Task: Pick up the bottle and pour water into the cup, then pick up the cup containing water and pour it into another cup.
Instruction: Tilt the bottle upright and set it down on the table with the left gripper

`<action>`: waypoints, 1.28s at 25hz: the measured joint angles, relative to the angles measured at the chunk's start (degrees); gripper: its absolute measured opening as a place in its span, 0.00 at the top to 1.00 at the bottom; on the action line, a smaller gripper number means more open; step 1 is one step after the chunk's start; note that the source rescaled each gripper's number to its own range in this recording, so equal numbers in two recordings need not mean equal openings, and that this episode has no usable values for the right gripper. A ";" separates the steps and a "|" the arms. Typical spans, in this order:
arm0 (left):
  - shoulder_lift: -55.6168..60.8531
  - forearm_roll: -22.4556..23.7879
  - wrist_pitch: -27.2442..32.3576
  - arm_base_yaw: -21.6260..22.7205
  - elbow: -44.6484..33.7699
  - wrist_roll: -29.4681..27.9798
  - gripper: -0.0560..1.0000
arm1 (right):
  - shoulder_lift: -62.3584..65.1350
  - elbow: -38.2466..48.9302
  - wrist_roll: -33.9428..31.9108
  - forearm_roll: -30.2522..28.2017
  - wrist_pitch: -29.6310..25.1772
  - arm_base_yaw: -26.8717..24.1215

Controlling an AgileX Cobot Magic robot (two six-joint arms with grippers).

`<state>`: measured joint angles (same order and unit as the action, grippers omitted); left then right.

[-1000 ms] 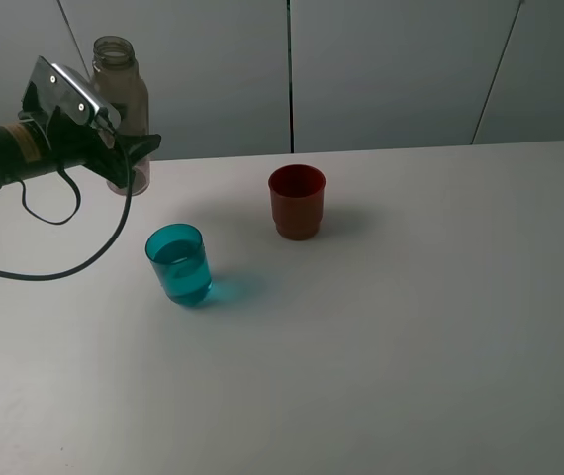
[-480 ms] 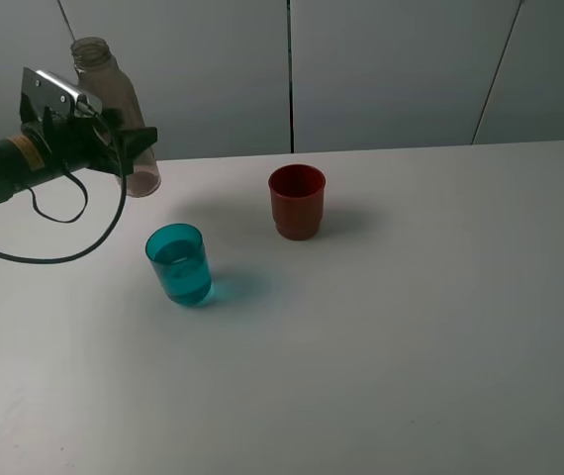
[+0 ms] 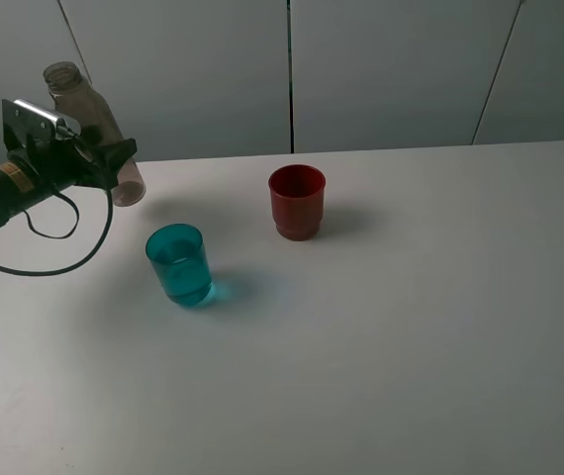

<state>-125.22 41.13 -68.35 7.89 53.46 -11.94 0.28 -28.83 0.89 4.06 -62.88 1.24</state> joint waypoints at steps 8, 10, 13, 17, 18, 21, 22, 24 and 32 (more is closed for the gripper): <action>-3.12 -2.24 -0.13 0.03 0.00 0.05 0.93 | 0.00 0.00 0.00 0.00 0.00 0.00; -3.51 -2.36 -0.13 0.03 0.00 -0.45 0.93 | 0.00 0.00 0.00 0.00 0.00 0.00; -3.62 -2.16 -0.13 0.03 0.36 -2.33 0.93 | 0.00 0.00 0.00 0.00 0.00 0.00; -3.62 -1.03 -0.13 0.03 1.12 -4.12 0.93 | 0.00 0.00 0.00 0.00 0.00 0.00; -3.62 -0.73 -0.13 0.03 1.12 -4.26 0.93 | 0.00 0.00 0.00 0.00 0.00 0.00; -3.62 -0.58 -0.13 -0.17 1.12 -4.26 0.93 | 0.00 0.00 0.00 0.00 0.00 0.00; -3.62 -0.68 -0.13 -0.28 1.12 -4.26 0.93 | 0.00 0.00 0.00 0.00 0.00 0.00; -3.62 -0.80 -0.13 -0.28 1.12 -4.26 0.93 | 0.00 0.00 0.00 0.00 0.00 0.00; -3.62 -0.80 -0.13 -0.38 1.12 -3.05 0.93 | 0.00 0.00 0.00 0.00 0.00 0.00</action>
<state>-128.84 40.32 -68.48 7.51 54.58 -15.00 0.28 -28.83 0.89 4.06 -62.88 1.24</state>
